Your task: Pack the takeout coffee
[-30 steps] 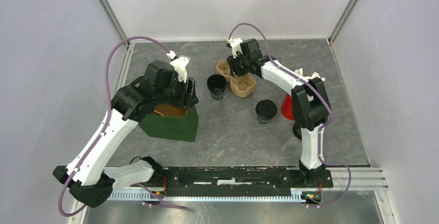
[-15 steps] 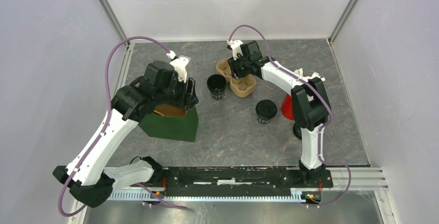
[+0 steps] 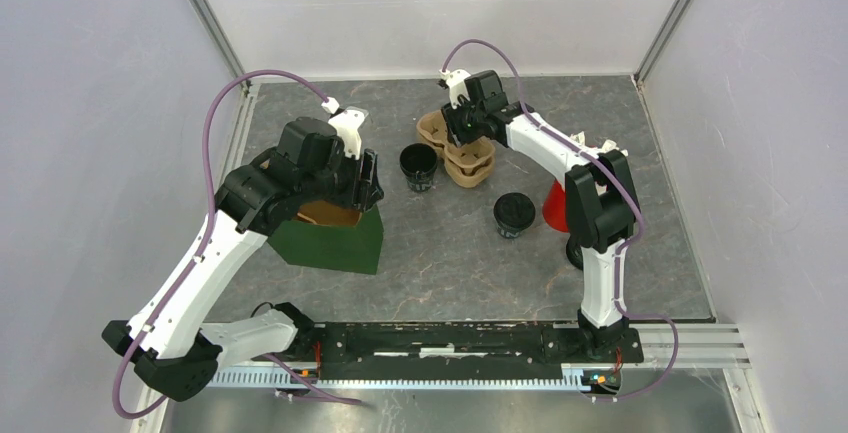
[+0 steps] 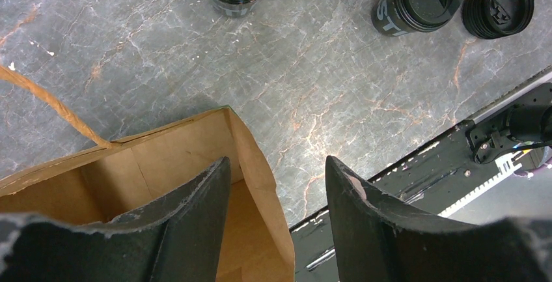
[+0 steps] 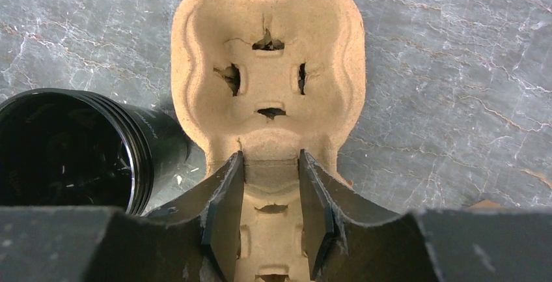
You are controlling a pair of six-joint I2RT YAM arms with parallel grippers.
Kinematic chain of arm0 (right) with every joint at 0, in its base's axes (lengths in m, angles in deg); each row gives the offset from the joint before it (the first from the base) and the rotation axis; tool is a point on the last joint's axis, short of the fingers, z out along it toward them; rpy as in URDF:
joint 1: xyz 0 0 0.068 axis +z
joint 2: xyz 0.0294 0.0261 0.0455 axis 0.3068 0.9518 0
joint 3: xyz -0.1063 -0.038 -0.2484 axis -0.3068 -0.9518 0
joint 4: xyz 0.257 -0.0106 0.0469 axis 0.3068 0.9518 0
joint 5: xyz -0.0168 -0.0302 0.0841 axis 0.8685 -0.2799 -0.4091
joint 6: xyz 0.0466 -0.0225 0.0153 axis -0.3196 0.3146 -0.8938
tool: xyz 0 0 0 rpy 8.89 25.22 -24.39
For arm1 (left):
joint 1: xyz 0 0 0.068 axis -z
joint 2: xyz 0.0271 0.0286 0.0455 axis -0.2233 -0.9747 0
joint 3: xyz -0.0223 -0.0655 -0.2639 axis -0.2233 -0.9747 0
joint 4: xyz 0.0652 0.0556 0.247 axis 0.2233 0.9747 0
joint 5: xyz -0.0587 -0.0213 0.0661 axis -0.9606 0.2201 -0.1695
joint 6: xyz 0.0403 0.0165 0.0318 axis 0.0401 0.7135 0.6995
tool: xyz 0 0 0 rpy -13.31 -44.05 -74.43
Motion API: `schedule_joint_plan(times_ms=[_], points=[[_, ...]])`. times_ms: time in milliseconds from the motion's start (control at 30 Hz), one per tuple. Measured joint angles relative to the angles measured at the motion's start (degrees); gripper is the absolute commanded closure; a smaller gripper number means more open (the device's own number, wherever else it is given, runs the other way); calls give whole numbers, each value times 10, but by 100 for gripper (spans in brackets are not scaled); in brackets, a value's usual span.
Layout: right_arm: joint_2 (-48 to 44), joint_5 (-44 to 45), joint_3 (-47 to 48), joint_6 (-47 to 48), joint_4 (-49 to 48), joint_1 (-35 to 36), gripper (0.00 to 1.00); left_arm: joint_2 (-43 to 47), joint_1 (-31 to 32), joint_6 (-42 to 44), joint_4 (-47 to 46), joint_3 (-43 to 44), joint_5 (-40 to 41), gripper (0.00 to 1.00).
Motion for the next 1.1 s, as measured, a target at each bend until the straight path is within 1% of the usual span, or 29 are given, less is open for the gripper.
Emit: schedule_joint_plan(times_ms=[267, 433, 567, 667, 933, 1100], points=[[0, 0, -11, 0, 0, 0, 60, 0, 0, 0, 0, 0, 0, 38], [-6, 5, -11, 2, 0, 0, 61, 0, 0, 0, 0, 0, 0, 31], [-28, 9, -11, 2, 2, 0, 61, 0, 0, 0, 0, 4, 9, 17], [-54, 10, -11, 2, 3, 0, 61, 2, 0, 0, 0, 17, 31, 1], [-146, 5, -11, -2, 10, 4, 61, 11, 0, 0, 32, 81, 127, 0], [-210, 3, -11, -8, 12, 29, 61, 38, 0, -3, 64, 107, 219, 1]])
